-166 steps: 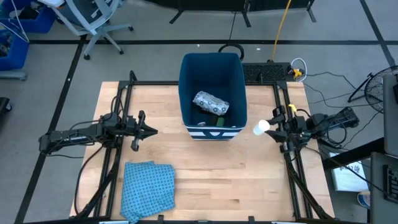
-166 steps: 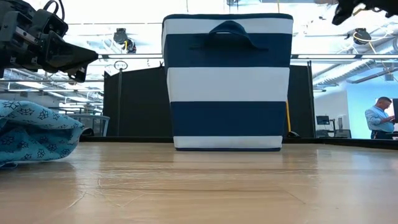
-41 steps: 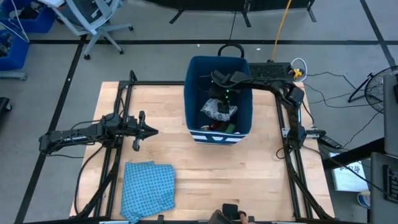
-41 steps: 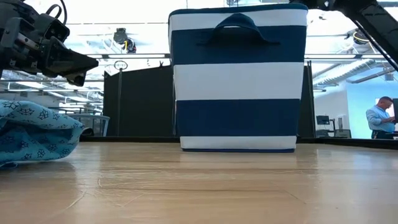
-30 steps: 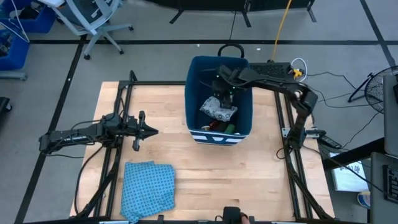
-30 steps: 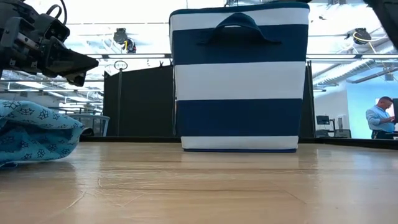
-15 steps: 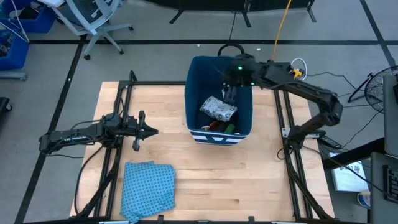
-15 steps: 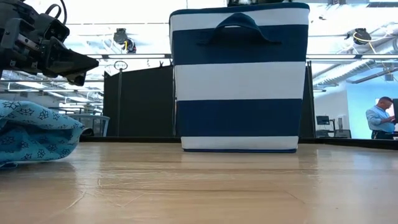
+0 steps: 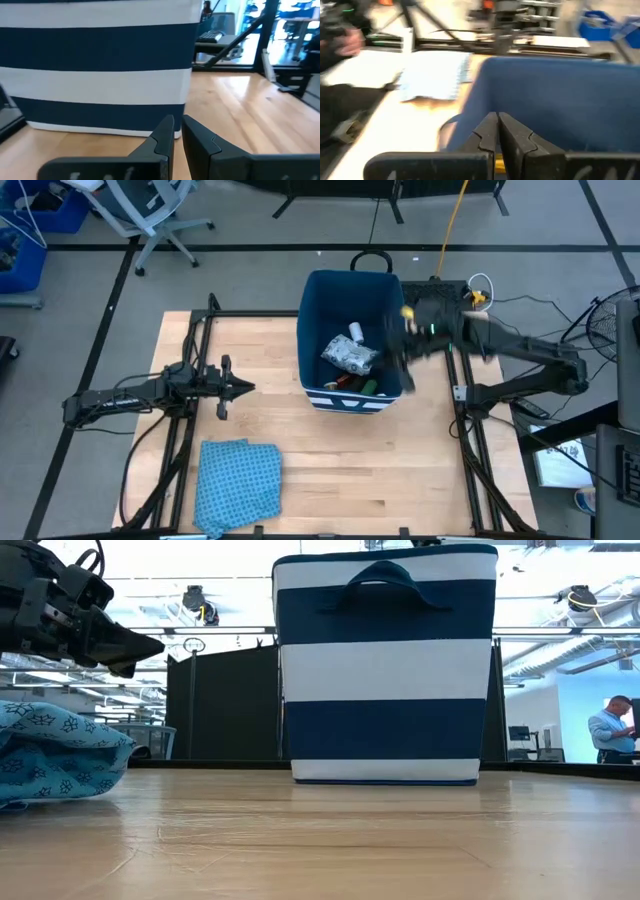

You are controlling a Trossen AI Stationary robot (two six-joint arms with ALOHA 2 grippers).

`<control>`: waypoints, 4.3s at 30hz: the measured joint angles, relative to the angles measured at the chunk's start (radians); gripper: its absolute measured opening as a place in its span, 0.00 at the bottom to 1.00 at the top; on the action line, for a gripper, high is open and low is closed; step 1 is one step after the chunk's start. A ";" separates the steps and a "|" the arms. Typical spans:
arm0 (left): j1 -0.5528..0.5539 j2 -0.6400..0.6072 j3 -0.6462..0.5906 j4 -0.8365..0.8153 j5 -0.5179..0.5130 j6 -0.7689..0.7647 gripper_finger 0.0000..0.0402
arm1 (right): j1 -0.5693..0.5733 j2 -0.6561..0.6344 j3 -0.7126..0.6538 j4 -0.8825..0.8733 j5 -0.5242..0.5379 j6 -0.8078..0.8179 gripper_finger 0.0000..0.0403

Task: Pick & place medical supplies in basket/bin
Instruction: Return to home position

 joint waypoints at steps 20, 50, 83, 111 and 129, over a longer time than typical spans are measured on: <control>0.000 0.000 0.000 0.052 0.085 0.072 0.01 | 0.363 -0.818 -0.972 0.692 0.238 0.122 0.00; 0.000 0.000 0.000 0.051 0.128 0.079 0.01 | 0.360 -1.090 -1.313 0.815 0.265 0.036 0.00; 0.041 -0.141 0.001 -0.013 0.156 0.184 0.00 | 0.315 -1.155 -1.322 0.750 0.261 0.101 0.00; 0.020 -0.119 0.002 -0.019 0.077 0.040 0.12 | 0.315 -1.151 -1.323 0.722 0.257 0.147 0.00; 0.020 -0.119 0.001 -0.019 0.076 0.040 0.12 | 0.315 -1.151 -1.323 0.724 0.257 0.147 0.00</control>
